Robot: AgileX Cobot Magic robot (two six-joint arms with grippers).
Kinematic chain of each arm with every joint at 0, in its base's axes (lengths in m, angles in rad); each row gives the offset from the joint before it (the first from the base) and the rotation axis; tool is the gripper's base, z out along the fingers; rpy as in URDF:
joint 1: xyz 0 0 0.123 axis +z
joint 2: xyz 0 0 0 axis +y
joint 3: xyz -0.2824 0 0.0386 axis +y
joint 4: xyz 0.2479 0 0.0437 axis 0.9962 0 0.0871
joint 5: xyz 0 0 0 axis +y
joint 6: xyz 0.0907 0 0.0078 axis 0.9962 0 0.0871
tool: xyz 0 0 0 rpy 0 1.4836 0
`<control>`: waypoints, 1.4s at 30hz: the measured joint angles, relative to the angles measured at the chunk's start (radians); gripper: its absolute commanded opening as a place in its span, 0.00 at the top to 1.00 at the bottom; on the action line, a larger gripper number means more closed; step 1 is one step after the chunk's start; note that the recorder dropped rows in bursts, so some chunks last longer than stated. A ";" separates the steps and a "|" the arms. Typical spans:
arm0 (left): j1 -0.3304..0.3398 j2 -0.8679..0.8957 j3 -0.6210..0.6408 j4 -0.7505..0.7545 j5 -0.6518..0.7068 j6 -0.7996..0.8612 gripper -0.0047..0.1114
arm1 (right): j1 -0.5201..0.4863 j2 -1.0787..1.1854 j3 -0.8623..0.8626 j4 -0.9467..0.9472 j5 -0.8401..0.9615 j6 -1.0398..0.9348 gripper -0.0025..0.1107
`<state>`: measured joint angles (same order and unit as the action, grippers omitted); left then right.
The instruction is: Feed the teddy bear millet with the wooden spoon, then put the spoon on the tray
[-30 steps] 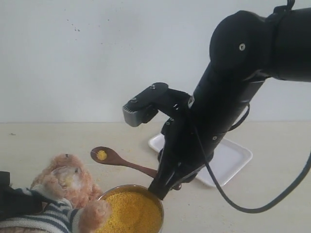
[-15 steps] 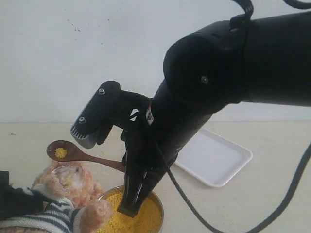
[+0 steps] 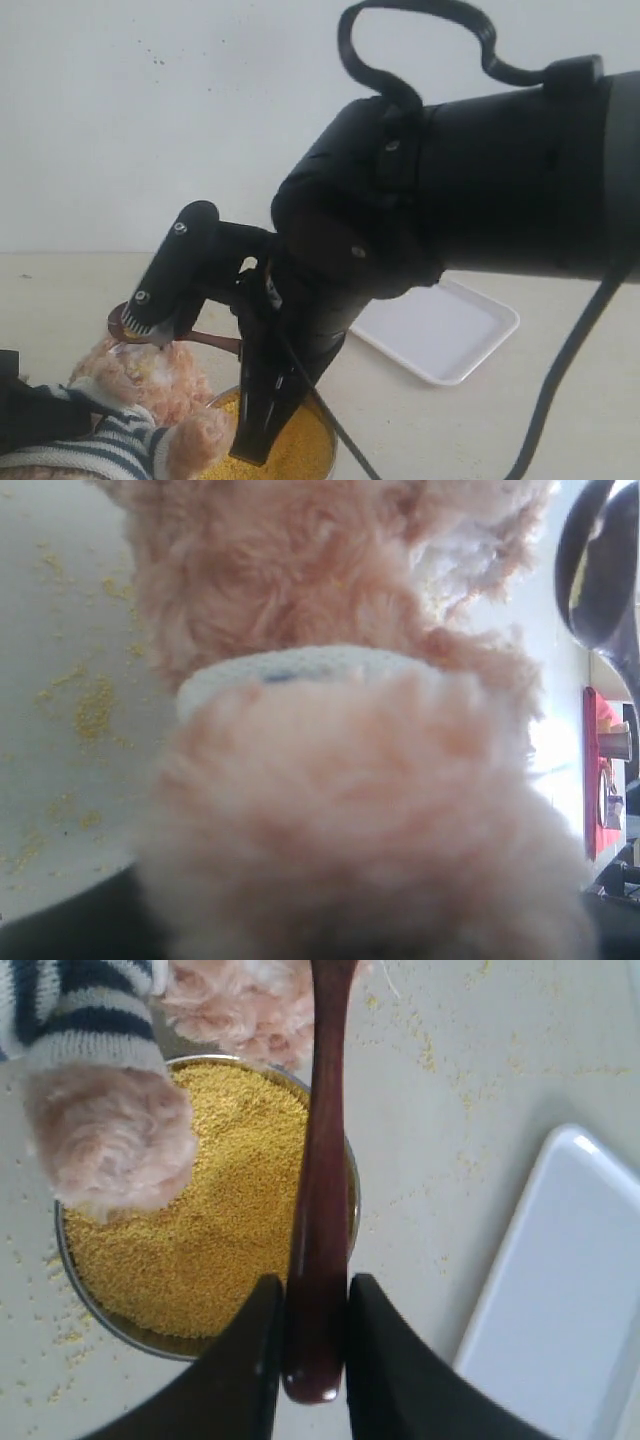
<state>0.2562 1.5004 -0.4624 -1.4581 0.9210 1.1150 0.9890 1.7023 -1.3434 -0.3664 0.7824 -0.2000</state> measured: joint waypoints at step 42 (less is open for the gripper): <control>0.000 0.000 0.000 -0.004 0.002 0.012 0.92 | 0.148 0.000 0.318 -0.950 -0.186 0.810 0.98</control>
<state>0.2562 1.5004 -0.4624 -1.4622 0.9225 1.1271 1.1367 1.7023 -1.0258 -1.3168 0.5961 0.6096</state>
